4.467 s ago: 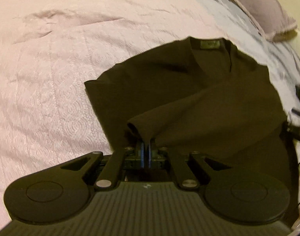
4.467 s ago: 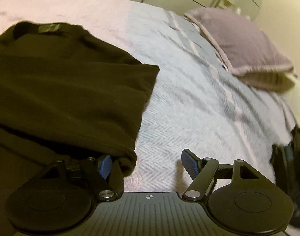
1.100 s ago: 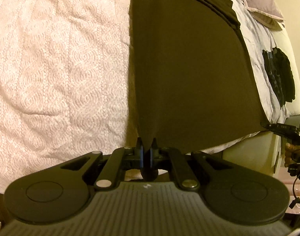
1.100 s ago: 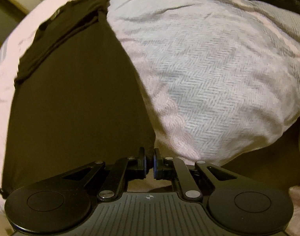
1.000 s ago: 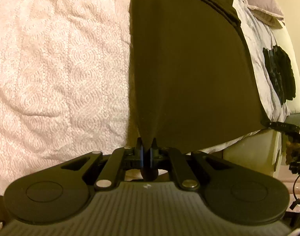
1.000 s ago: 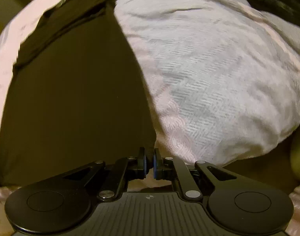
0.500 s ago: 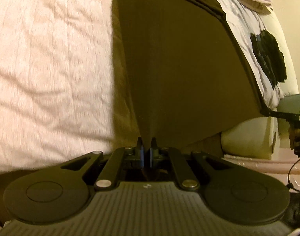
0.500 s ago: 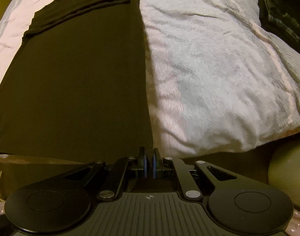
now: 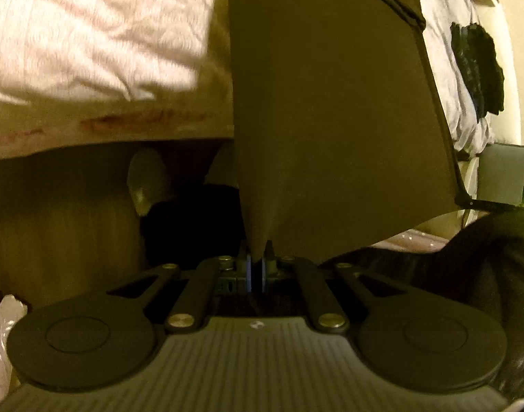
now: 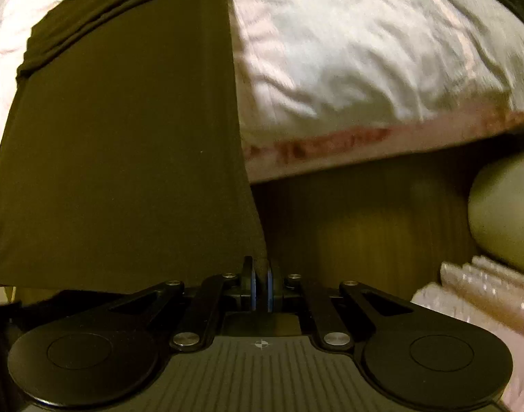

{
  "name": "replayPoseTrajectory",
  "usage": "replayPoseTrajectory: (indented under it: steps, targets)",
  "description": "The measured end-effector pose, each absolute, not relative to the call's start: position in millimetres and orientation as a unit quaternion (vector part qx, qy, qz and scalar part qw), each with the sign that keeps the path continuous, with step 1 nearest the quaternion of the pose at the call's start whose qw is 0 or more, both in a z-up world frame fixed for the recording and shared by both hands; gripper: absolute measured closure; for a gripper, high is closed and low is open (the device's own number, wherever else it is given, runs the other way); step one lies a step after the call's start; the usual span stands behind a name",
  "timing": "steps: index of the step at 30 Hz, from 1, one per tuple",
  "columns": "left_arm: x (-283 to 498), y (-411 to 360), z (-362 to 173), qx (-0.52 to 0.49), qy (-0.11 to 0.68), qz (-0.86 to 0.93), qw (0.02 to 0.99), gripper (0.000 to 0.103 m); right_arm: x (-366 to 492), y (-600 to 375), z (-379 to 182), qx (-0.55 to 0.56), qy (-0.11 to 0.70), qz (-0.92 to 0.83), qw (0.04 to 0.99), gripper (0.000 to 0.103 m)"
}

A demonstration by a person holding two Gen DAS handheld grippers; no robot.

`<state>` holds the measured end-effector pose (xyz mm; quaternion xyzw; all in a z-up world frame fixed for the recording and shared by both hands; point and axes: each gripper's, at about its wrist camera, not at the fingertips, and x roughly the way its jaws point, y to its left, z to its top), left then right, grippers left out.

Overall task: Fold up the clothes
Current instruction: 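Lift the hem with both grippers and fold it onto the collar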

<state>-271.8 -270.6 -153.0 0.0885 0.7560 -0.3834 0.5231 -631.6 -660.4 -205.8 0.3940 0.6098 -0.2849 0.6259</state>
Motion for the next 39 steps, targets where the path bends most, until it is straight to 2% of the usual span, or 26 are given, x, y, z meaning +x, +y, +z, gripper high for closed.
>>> replayPoseTrajectory:
  steps: [5,9,14,18,22,29,39]
  targets:
    - [-250.9,-299.5,-129.6,0.101,0.73,-0.403,0.543,0.099,-613.7,-688.7,-186.8,0.394,0.589,-0.277,0.649,0.099]
    - [-213.0,-332.1,-99.6,0.094,0.698,-0.425,0.568,0.1,-587.2,-735.3,-160.2,0.427,0.532,-0.257,0.685,0.099]
    - [-145.7,-366.1,-65.9,0.009,0.688,-0.416,0.595,0.1,-558.1,-811.0,-127.8,0.493,0.427,-0.245,0.717,0.099]
    - [-95.6,-386.4,-56.0,-0.089,0.687,-0.387,0.608,0.099,-519.2,-869.5,-123.9,0.521,0.379,-0.238,0.727,0.099]
    - [-55.2,-417.3,-65.0,-0.125,0.686,-0.376,0.61,0.099,-473.8,-917.2,-135.4,0.527,0.367,-0.245,0.726,0.099]
    - [10.4,-462.7,-114.5,-0.155,0.706,-0.352,0.595,0.1,-417.3,-970.7,-164.6,0.518,0.379,-0.27,0.718,0.099]
    - [81.3,-534.4,-166.1,-0.133,0.709,-0.354,0.595,0.099,-354.8,-1022.5,-207.4,0.52,0.38,-0.317,0.696,0.099]
